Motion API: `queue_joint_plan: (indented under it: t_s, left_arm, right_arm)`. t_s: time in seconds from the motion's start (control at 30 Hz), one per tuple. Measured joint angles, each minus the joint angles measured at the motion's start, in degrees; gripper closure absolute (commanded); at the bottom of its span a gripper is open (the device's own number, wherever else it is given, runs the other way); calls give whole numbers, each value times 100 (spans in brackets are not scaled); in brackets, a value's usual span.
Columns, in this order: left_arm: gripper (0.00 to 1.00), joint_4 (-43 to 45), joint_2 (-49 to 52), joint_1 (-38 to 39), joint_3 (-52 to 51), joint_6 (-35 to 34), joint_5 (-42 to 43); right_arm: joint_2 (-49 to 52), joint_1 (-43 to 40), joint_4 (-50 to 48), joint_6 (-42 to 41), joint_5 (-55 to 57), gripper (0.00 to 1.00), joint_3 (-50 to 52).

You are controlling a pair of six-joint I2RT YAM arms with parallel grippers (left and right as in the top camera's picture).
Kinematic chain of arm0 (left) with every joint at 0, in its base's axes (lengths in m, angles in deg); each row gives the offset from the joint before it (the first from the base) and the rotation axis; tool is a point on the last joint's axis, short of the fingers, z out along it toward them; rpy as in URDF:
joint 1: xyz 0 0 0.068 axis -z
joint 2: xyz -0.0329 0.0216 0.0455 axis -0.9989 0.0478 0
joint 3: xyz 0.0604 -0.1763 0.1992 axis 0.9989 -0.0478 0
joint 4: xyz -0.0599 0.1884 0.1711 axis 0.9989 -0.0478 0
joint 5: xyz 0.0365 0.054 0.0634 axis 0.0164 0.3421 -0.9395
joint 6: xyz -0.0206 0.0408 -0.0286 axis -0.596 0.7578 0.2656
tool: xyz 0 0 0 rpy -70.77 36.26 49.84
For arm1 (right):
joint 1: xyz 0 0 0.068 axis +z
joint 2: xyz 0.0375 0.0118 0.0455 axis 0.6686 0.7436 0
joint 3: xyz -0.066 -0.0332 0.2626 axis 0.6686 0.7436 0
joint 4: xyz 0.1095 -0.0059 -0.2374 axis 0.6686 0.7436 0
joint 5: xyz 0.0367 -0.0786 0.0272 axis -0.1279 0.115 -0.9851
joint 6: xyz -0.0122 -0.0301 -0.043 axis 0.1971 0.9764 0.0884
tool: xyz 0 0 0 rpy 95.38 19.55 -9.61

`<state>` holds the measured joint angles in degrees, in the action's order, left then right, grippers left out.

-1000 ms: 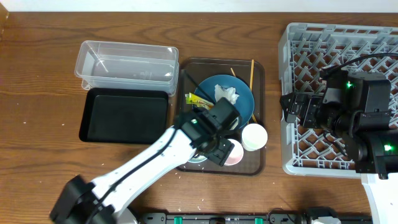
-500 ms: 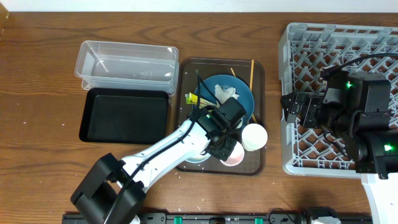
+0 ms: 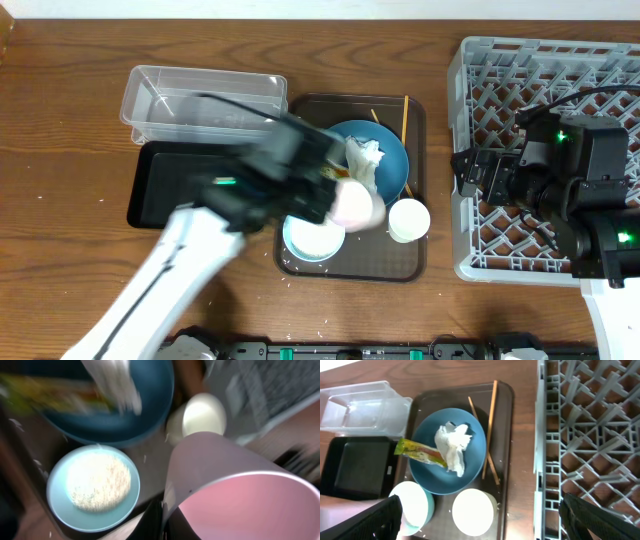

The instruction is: Sort waste into correct bins and load items into the dishwasher rack

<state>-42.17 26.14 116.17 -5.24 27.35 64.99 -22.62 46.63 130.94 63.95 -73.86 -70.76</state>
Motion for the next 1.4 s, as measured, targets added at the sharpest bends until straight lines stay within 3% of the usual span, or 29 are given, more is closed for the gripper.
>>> queue_joint_plan:
  t_s: [0.13, 0.27, 0.47, 0.8, 1.07, 1.13, 1.2, 1.23, 1.3, 1.4]
  left_arm:
    - [94, 518, -205, -1458, 20, -17, 1639]
    - [94, 1034, 85, -2380, 20, -131, 3617]
    - [94, 1126, 306, -2581, 20, -260, 5414]
    - [94, 1121, 299, -2559, 20, -330, 6168]
    - [94, 1137, 299, -2365, 20, -341, 6238]
    - [94, 1178, 299, -2365, 20, -341, 6234]
    - [93, 1198, 297, -2365, 20, -339, 6282]
    - [89, 1207, 291, -2365, 20, -339, 6286]
    - [64, 1224, 289, -2367, 20, -313, 6275]
    - [37, 1241, 289, -2361, 17, -326, 6255]
  right_arm:
    - [4, 9, -520, 358, -918, 3, -2]
    - [96, 162, -1167, 857, -2354, 4, -13]
    - [452, 739, -2098, 1161, -3941, 1, -17]
    - [772, 1593, -3073, 1244, -4651, 4, -17]
    - [837, 1657, -3403, 1128, -4741, 22, -17]
    - [848, 1740, -3445, 1121, -4741, 33, -17]
    - [855, 1836, -3512, 1106, -4693, 36, -17]
    - [857, 1853, -3528, 1082, -4675, 36, -17]
    - [859, 1856, -3534, 1082, -4673, 42, -17]
    - [859, 1853, -3517, 1064, -4675, 43, -17]
